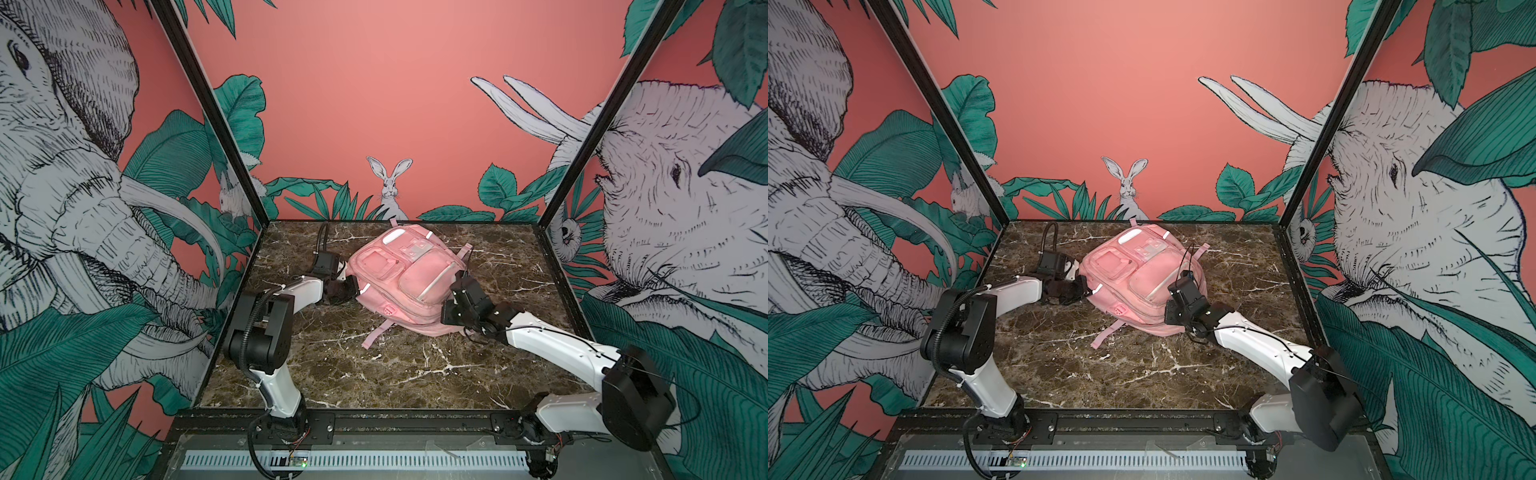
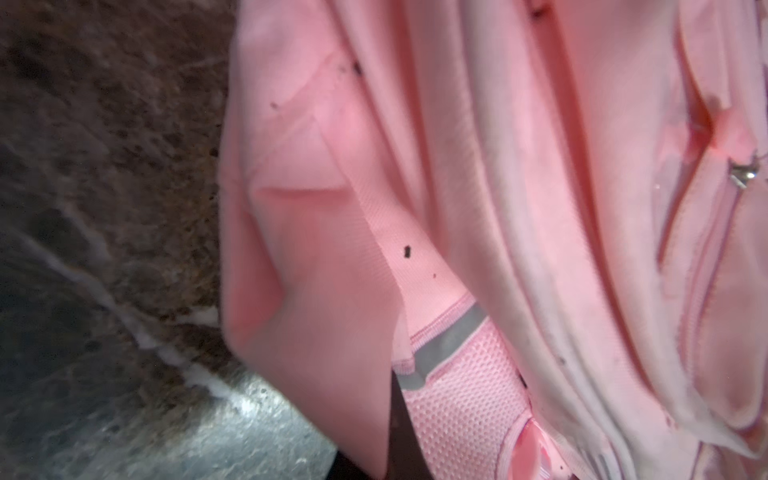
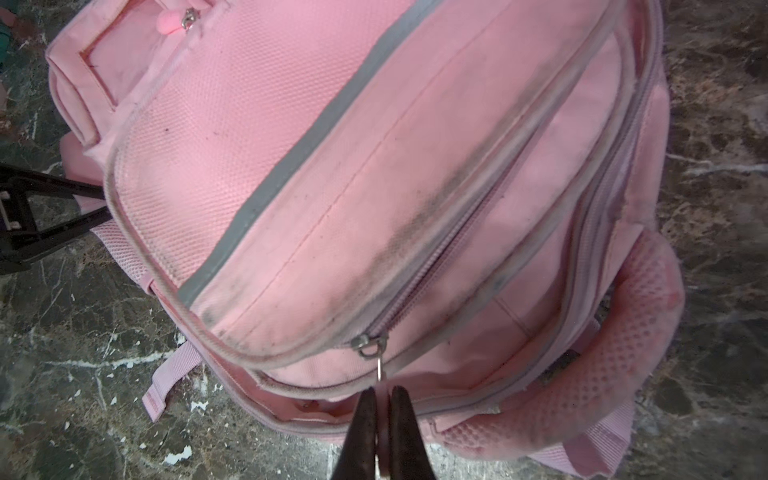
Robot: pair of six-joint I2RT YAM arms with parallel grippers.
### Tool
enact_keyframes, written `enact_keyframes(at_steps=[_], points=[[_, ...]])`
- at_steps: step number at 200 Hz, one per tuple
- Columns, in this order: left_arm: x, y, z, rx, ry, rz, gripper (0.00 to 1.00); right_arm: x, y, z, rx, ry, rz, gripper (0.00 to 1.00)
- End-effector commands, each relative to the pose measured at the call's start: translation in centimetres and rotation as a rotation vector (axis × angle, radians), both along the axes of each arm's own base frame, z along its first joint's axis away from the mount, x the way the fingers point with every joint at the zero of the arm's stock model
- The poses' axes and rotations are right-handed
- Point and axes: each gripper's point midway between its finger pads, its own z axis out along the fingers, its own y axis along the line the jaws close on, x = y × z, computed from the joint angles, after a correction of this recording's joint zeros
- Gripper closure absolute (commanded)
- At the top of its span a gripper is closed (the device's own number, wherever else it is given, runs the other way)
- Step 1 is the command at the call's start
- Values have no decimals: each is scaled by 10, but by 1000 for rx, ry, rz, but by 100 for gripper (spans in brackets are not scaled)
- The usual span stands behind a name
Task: Pack the student bag
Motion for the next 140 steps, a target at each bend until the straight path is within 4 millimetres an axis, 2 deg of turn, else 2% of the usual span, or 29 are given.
enact_keyframes(at_steps=[1, 30, 52, 62, 77, 86, 111, 121, 124, 140], points=[[31, 35, 12, 89, -76, 92, 100, -7, -32, -20, -124, 77, -9, 94], [43, 26, 14, 62, -64, 51, 100, -9, 3, -31, -45, 143, 101, 95], [52, 25, 18, 72, -77, 42, 100, -13, 29, -29, -39, 139, 155, 95], [53, 26, 20, 85, -72, 33, 87, -15, 43, -25, -30, 130, 181, 95], [52, 24, 27, 75, -79, 19, 56, -21, 66, -22, -16, 126, 221, 95], [49, 19, 37, 50, -103, 8, 47, -23, 78, -20, -10, 123, 244, 95], [24, 4, 63, 78, -155, -66, 39, -27, 108, -10, 2, 106, 298, 96], [12, -1, 68, 90, -166, -88, 39, -29, 118, -3, 14, 93, 317, 96], [8, -3, 69, 89, -166, -95, 39, -29, 121, -10, 3, 106, 321, 96], [-11, -17, 75, 62, -181, -145, 38, -30, 137, -6, 8, 97, 350, 96]])
